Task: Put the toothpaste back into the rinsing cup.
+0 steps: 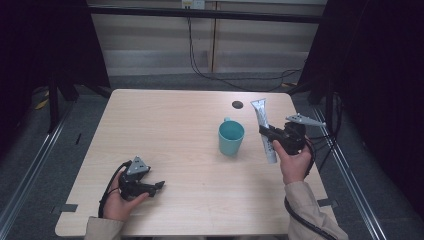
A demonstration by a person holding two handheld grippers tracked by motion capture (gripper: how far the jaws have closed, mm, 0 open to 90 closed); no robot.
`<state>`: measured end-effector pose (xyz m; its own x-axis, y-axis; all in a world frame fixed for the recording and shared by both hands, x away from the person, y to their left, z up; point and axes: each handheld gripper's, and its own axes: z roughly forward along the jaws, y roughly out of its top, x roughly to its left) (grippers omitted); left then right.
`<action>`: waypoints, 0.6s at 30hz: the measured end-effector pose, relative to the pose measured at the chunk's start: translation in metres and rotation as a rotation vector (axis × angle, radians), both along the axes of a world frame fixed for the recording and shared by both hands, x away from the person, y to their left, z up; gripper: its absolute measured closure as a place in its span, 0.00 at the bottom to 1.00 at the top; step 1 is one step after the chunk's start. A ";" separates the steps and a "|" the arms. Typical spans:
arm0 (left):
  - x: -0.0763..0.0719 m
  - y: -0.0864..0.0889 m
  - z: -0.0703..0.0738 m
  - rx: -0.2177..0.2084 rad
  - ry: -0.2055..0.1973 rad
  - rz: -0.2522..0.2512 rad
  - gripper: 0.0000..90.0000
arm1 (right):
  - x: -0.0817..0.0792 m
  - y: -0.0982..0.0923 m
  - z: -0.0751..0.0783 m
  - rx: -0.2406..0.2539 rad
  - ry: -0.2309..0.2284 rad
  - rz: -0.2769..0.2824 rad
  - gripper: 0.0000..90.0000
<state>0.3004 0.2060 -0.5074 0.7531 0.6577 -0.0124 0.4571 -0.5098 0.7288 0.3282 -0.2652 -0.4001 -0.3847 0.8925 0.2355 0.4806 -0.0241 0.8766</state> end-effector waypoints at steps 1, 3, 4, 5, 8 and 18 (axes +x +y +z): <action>0.000 0.000 0.000 0.000 0.000 0.000 0.25 | 0.000 0.000 0.000 0.000 0.000 0.000 0.84; 0.000 0.000 0.000 -0.002 0.000 -0.001 0.25 | 0.000 0.001 0.002 0.013 -0.018 0.000 0.84; 0.000 0.000 0.000 0.000 0.000 0.000 0.25 | 0.000 0.001 0.003 0.019 -0.022 0.001 0.84; 0.000 0.000 0.000 0.000 0.000 -0.001 0.25 | 0.000 0.001 0.003 0.027 -0.026 0.001 0.84; 0.000 0.000 0.000 0.000 0.000 -0.001 0.25 | 0.000 0.001 0.005 0.045 -0.045 0.003 0.84; 0.000 0.000 0.000 0.000 0.000 -0.001 0.25 | 0.003 0.006 0.008 0.069 -0.070 0.012 0.84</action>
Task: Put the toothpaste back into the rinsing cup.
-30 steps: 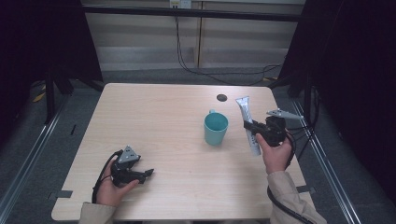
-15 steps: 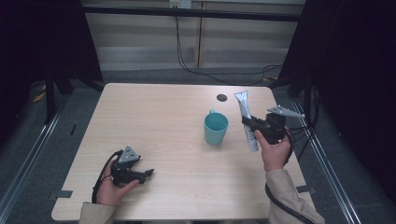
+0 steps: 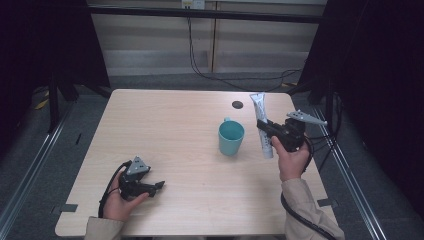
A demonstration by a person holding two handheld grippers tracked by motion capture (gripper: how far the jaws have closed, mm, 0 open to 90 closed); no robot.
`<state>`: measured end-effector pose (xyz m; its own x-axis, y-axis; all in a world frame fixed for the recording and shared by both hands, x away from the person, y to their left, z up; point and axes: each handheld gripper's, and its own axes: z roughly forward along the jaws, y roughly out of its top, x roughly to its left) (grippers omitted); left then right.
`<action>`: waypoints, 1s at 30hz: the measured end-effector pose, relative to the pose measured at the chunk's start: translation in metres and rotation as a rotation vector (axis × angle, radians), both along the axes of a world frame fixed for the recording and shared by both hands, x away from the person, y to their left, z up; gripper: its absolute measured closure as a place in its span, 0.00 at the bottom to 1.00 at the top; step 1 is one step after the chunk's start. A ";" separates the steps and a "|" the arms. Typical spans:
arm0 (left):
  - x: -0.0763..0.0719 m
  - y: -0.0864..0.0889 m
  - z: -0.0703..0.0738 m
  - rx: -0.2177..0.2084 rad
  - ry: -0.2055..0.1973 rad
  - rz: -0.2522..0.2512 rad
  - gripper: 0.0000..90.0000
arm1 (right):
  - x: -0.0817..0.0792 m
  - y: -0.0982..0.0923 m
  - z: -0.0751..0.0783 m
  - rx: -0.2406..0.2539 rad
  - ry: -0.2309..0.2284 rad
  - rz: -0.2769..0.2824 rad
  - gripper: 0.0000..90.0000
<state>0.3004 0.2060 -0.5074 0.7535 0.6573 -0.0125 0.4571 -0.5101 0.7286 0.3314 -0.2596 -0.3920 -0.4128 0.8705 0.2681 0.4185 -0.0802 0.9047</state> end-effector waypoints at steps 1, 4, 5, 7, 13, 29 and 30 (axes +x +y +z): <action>0.000 0.000 0.000 0.000 0.000 0.000 0.25 | 0.001 0.001 0.000 0.004 -0.002 0.003 0.84; 0.000 0.000 0.000 0.000 0.000 0.000 0.25 | 0.002 0.003 0.001 0.003 -0.007 0.006 0.84; 0.000 0.000 0.000 0.001 0.000 0.000 0.25 | 0.002 0.003 0.001 0.003 -0.010 0.007 0.84; 0.000 0.000 0.000 0.000 0.000 0.000 0.25 | 0.003 0.005 0.003 0.003 -0.015 0.009 0.84; 0.000 0.000 0.000 0.000 0.000 0.001 0.25 | 0.005 0.008 0.007 0.016 -0.027 0.017 0.84; 0.000 0.000 0.000 0.000 0.000 0.000 0.25 | 0.017 0.016 0.008 0.015 -0.039 0.021 0.84; 0.000 0.000 0.000 0.000 0.000 0.001 0.25 | 0.018 0.017 0.008 0.019 -0.039 0.023 0.84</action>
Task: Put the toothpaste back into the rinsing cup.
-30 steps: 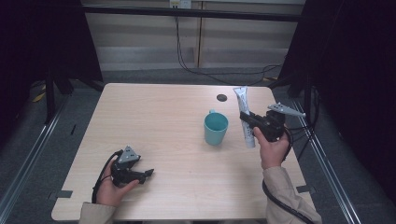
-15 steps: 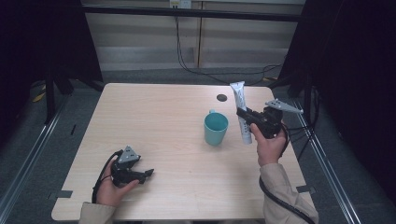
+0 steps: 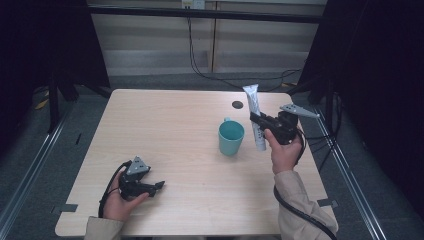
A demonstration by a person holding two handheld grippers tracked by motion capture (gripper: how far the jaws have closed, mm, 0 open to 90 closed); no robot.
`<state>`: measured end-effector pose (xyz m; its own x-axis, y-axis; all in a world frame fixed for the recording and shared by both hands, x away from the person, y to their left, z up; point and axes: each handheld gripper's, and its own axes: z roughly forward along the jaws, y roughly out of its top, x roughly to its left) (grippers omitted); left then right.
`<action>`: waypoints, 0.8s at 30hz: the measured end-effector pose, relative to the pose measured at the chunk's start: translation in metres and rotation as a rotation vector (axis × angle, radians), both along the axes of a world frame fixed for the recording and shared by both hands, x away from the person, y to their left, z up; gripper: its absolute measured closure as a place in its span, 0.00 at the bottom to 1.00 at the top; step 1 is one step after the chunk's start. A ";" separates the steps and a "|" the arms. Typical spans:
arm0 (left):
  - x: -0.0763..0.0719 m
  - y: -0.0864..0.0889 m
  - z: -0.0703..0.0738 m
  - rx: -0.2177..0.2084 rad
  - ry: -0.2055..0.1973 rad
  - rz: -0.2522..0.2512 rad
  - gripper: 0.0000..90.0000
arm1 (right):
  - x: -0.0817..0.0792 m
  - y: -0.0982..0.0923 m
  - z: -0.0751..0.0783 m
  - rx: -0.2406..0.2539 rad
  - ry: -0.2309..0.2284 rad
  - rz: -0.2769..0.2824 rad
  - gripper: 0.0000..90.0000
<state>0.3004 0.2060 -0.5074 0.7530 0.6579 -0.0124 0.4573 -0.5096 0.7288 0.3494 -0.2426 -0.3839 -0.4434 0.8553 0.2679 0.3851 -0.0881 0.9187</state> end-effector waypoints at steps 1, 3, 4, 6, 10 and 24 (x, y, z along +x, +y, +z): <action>0.000 0.000 0.000 0.000 0.000 0.000 0.25 | 0.001 0.001 0.000 -0.001 0.000 0.001 0.84; 0.000 0.000 0.000 0.000 0.000 -0.001 0.25 | 0.001 0.002 0.000 -0.001 -0.001 0.002 0.84; 0.000 0.000 0.000 0.000 0.000 -0.001 0.25 | 0.002 0.004 0.001 0.003 -0.007 0.003 0.84; 0.000 0.000 0.000 0.000 0.000 -0.001 0.25 | 0.003 0.004 0.001 0.007 -0.007 0.004 0.84; 0.000 0.000 0.000 0.000 0.000 0.000 0.25 | 0.006 0.008 0.002 0.006 -0.013 0.011 0.84; 0.000 0.000 0.000 0.000 0.000 -0.001 0.25 | 0.015 0.021 -0.002 0.016 -0.015 0.023 0.84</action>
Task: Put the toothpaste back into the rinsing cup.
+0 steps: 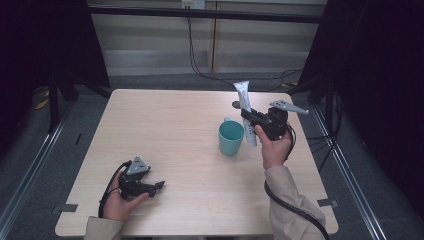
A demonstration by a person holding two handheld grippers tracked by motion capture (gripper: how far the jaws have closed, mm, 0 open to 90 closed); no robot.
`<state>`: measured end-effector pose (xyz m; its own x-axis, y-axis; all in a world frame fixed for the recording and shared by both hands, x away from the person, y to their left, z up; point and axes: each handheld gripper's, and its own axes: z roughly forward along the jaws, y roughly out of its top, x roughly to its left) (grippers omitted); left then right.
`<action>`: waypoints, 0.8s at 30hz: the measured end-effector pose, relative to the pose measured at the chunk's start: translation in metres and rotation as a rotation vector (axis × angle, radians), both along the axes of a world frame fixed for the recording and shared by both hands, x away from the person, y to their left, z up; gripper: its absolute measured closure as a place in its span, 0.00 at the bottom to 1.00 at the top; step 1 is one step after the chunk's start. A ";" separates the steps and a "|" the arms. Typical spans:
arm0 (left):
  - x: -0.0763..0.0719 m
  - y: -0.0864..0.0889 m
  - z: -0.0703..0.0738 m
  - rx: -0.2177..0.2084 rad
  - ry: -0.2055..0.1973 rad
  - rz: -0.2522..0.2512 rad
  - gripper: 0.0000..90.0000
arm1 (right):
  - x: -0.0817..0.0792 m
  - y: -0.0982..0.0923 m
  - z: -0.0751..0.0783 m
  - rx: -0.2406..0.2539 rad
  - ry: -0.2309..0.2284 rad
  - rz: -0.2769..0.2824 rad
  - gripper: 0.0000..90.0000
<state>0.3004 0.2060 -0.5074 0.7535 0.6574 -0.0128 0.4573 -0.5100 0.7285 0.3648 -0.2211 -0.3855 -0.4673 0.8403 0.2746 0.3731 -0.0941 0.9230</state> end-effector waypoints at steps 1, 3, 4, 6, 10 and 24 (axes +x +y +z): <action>0.000 0.000 0.000 0.000 0.000 0.000 0.25 | 0.000 0.000 0.000 0.000 0.000 0.000 0.84; 0.000 0.000 0.000 -0.002 0.000 -0.001 0.25 | 0.002 0.003 0.000 -0.003 0.003 0.001 0.84; 0.000 0.000 0.000 -0.002 0.000 0.000 0.25 | 0.003 0.004 -0.001 -0.004 0.002 0.001 0.84; 0.000 0.000 0.000 -0.003 0.000 -0.001 0.25 | 0.005 0.006 -0.001 -0.008 0.001 0.004 0.84; 0.000 0.000 0.000 -0.003 0.000 -0.001 0.25 | 0.007 0.008 -0.002 -0.010 0.004 0.007 0.84; 0.000 0.000 0.000 0.000 0.000 -0.001 0.25 | 0.019 0.022 -0.002 -0.004 -0.010 0.020 0.84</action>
<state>0.3004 0.2059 -0.5074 0.7539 0.6569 -0.0128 0.4571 -0.5104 0.7284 0.3833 -0.1993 -0.3872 -0.4867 0.8319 0.2666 0.3652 -0.0835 0.9272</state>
